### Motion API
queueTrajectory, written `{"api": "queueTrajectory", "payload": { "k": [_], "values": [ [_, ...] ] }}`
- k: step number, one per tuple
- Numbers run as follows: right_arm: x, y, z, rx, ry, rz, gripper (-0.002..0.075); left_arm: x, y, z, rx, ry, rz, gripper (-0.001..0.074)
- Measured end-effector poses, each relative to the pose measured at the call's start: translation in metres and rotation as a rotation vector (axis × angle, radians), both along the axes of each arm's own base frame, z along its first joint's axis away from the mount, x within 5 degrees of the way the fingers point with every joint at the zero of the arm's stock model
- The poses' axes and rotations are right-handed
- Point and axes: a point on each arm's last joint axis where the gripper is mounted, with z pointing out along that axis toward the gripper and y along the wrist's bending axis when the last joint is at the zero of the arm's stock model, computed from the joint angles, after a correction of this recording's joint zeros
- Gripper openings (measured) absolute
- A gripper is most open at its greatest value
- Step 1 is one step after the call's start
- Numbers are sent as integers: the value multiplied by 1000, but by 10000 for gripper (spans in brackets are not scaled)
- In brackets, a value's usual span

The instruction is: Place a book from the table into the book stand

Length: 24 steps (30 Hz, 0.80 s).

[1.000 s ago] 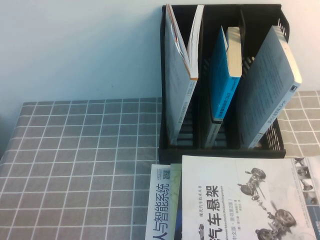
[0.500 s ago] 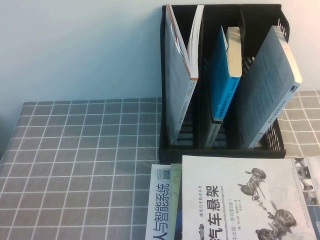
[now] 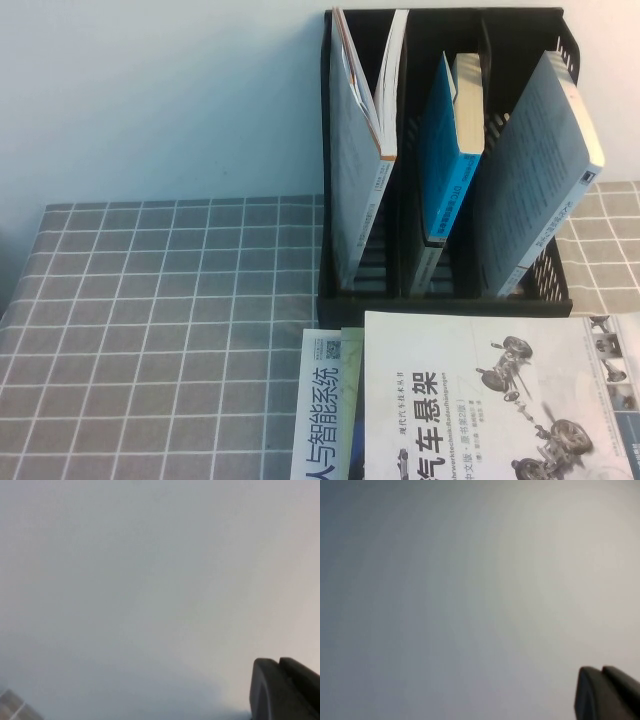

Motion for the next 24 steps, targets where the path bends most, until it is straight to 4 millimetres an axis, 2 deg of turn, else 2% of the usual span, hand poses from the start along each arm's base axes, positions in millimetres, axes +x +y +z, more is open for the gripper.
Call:
{"api": "queueTrajectory", "payload": {
  "k": [4, 7, 10, 14, 17, 21, 24],
  "values": [
    [-7, 1, 33, 58, 73, 59, -3, -10, -5, 35, 181, -72, 11, -2],
    [-11, 2, 64, 49, 166, 58, -3, -17, -10, 54, 294, -66, -2, -2],
    [6, 3, 76, 16, 395, 40, -3, -12, -14, 65, 353, 24, -42, -2],
    [42, 3, 66, -59, 771, 17, -3, 13, -19, 58, 392, 271, -136, -2],
    [60, 2, 54, -187, 931, -19, -3, 26, -22, 46, 399, 424, -210, -2],
    [68, 3, 42, -176, 1066, 14, -3, 32, -25, 39, 407, 496, -254, -2],
    [65, 6, 31, -126, 1192, 70, -3, 32, -24, 39, 411, 493, -251, -2]
  ]
}}
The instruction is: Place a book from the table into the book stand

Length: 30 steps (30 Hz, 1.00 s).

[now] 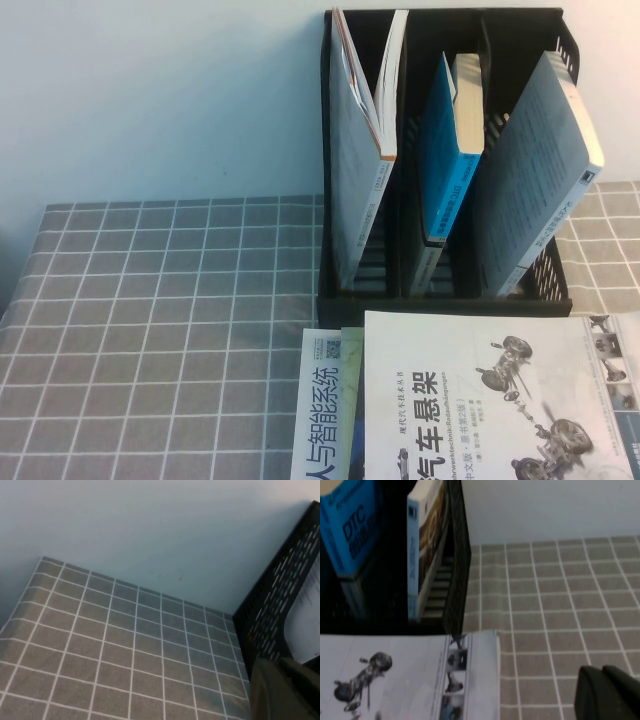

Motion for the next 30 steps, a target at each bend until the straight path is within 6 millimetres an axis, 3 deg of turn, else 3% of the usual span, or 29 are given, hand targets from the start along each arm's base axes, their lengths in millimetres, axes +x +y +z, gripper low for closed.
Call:
{"api": "queueTrajectory", "payload": {
  "k": [6, 12, 22, 30],
  "values": [
    [1, 2, -19, -38, 191, 54, -3, 1, 0, 1, -3, -7, 4, -2],
    [23, 2, -40, -49, 380, 78, -3, 15, -3, -14, -14, 166, -29, -2],
    [71, 7, -86, 15, 625, 120, -3, 57, -24, -47, 12, 444, -250, -2],
    [90, 21, -106, 111, 651, 258, -3, 100, -45, -49, -62, 452, -455, -2]
  ]
}}
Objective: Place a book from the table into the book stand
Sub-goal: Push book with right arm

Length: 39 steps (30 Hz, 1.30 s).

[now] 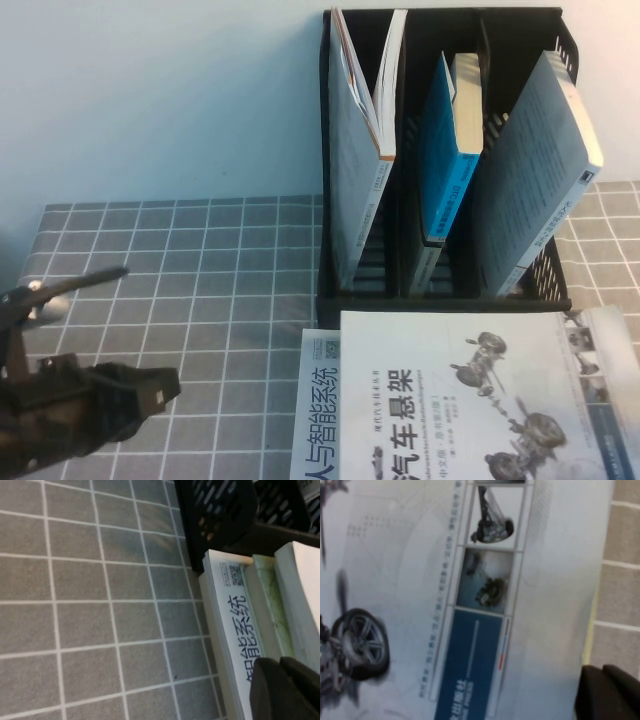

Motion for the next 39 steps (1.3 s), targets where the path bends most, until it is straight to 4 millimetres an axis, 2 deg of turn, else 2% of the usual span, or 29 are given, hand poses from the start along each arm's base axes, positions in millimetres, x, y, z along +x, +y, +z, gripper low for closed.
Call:
{"api": "queueTrajectory", "payload": {
  "k": [4, 9, 18, 21, 29, 32, 37, 39],
  "values": [
    [3, 7, -1, 68, -17, 45, -3, 19, -4, -11, -70, 73, 17, -2],
    [4, 11, 1, 95, -40, 90, -3, 31, -8, -29, -172, 157, 0, -2],
    [0, 21, 2, 125, -40, 190, -3, 58, -4, -48, -517, 278, -161, -2],
    [-2, 29, 2, 124, -43, 246, -3, 67, -5, -59, -575, 328, -187, -2],
    [-4, 33, 2, 125, -42, 283, -3, 72, -6, -84, -639, 504, -139, 58],
    [-4, 34, 3, 126, -42, 281, -3, 73, -5, -85, -663, 527, -110, 51],
    [-4, 34, 3, 131, -43, 278, -3, 74, -5, -84, -619, 439, -157, 13],
    [-4, 34, 3, 132, -44, 278, -3, 74, -5, -84, -639, 467, -139, 5]
  ]
}}
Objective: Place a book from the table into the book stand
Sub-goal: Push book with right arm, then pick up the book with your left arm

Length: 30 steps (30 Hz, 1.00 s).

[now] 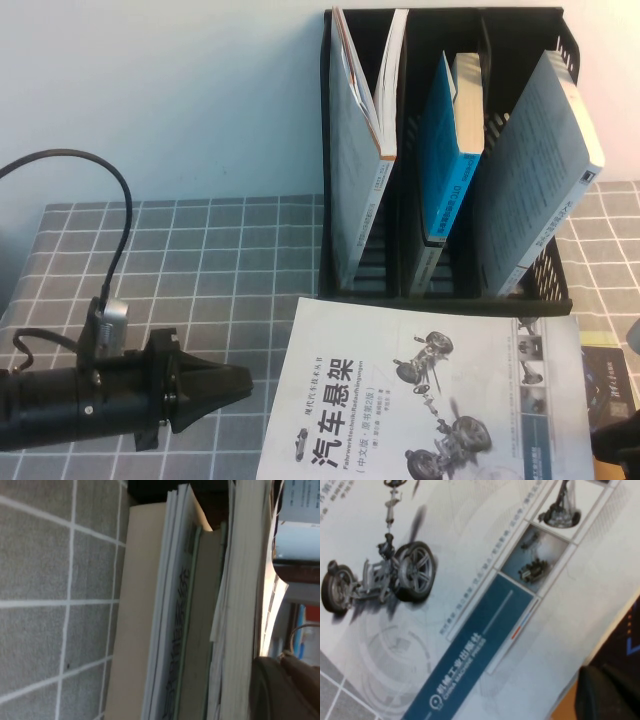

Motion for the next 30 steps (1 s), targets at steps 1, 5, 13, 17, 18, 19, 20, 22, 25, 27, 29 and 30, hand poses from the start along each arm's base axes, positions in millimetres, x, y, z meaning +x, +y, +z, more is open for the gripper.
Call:
{"api": "queueTrajectory", "payload": {
  "k": [1, 5, 13, 17, 18, 19, 20, 22, 25, 27, 29, 30],
  "values": [
    [0, 0, 0, 1, -1, 0, -3, 0, 0, 0, -4, 11, 4, 4],
    [0, 0, 0, 2, -5, 5, -3, 0, 0, 0, 13, -35, -12, 4],
    [0, 0, 0, -10, -27, 35, -3, 8, -2, 6, 79, -106, -132, 330],
    [0, 1, 0, -14, -34, 52, -3, 13, -13, 10, 121, -99, -260, 422],
    [0, 1, 0, -15, -37, 55, -3, 14, -18, 9, 137, -105, -309, 426],
    [0, 1, 0, -16, -38, 61, -3, 15, -23, 8, 149, -109, -350, 428],
    [0, 1, 0, -18, -41, 69, -3, 16, -29, 8, 160, -117, -390, 429],
    [-1, 1, 0, -18, -40, 85, -3, 20, -40, 8, 169, -128, -447, 430],
    [-2, 2, 0, -15, -39, 97, -3, 25, -53, 7, 176, -129, -499, 432],
    [-2, 2, 0, -15, -39, 100, -3, 29, -59, 7, 183, -134, -524, 422],
    [-2, 2, 0, -15, -40, 102, -3, 31, -62, 8, 188, -138, -536, 385],
    [-2, 2, 0, -15, -40, 102, -3, 31, -62, 7, 195, -137, -540, 347]
  ]
}}
